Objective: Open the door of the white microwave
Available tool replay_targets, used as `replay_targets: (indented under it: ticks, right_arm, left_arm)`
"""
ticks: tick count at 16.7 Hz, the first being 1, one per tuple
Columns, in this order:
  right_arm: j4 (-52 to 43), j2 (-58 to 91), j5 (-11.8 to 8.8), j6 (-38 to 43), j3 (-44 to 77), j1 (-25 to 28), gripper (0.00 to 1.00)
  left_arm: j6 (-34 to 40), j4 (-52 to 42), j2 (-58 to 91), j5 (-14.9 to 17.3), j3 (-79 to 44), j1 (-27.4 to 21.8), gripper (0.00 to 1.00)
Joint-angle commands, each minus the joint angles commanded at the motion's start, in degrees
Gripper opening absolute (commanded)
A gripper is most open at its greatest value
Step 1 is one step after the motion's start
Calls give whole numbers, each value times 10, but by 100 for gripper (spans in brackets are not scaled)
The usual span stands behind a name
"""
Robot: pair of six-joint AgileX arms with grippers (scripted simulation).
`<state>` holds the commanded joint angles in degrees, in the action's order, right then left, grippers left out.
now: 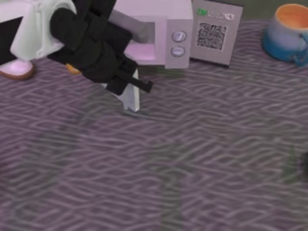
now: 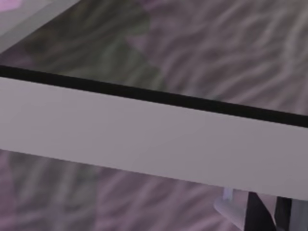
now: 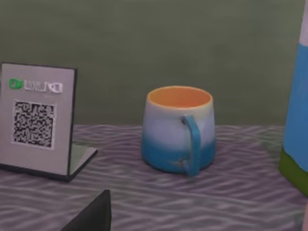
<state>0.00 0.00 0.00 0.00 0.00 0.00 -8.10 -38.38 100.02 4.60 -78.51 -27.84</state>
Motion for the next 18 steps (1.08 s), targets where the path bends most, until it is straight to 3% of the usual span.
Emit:
replay_targets:
  ticks: [10,18]
  right_arm:
    - [0,0,0,0,0,0,100]
    - [0,0,0,0,0,0,100]
  left_arm:
    - [0,0,1,4,3,-2,0]
    - [-93,-9,-30,52,34,36,0]
